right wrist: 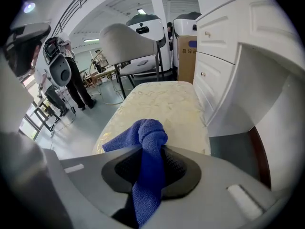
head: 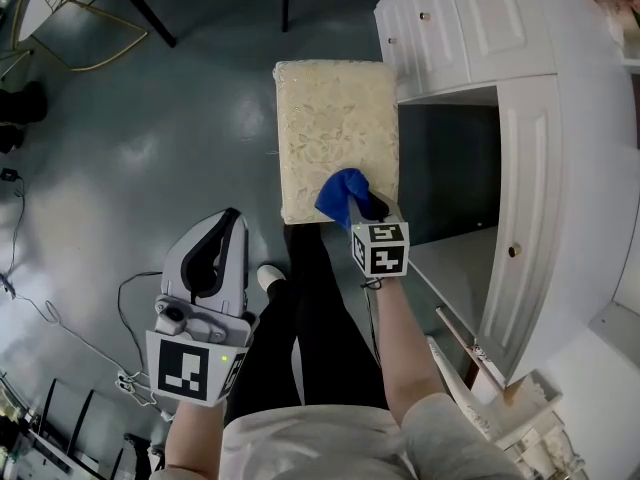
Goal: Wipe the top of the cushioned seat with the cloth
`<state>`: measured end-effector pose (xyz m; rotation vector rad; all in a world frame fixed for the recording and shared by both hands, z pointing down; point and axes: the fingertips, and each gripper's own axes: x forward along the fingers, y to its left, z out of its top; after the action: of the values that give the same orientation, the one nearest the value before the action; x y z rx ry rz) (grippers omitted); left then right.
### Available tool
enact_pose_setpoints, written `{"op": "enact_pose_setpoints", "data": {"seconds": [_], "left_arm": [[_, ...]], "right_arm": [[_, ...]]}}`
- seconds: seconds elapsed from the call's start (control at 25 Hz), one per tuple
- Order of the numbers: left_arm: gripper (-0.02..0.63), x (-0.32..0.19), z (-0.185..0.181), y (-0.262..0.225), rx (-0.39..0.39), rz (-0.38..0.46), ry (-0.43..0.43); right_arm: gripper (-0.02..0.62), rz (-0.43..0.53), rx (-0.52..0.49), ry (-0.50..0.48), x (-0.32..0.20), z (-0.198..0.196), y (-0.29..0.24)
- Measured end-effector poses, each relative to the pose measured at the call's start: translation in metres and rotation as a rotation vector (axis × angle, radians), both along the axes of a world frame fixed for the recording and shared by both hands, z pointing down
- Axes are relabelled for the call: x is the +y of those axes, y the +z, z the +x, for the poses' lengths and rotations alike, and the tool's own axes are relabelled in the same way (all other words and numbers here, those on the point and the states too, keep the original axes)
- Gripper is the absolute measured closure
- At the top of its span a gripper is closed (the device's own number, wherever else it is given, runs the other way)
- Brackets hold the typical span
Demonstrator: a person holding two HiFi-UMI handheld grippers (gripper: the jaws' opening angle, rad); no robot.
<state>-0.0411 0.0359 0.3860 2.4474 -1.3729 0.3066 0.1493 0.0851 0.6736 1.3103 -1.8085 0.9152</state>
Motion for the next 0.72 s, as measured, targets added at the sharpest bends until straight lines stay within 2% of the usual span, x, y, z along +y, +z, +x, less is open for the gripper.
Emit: {"op": "enact_pose_setpoints", "data": {"seconds": [0.4, 0.56, 0.72], "left_arm": [[0.618, 0.000, 0.014, 0.002, -0.001, -0.003, 0.032], [0.618, -0.002, 0.013, 0.002, -0.002, -0.002, 0.033], [0.618, -0.001, 0.010, 0.003, -0.006, -0.006, 0.034]], "right_arm": [[0.503, -0.002, 0.050, 0.098, 0.004, 0.058, 0.001], [0.502, -0.020, 0.068, 0.170, 0.007, 0.083, 0.004], [0.502, -0.031, 0.067, 0.192, 0.010, 0.092, 0.006]]}}
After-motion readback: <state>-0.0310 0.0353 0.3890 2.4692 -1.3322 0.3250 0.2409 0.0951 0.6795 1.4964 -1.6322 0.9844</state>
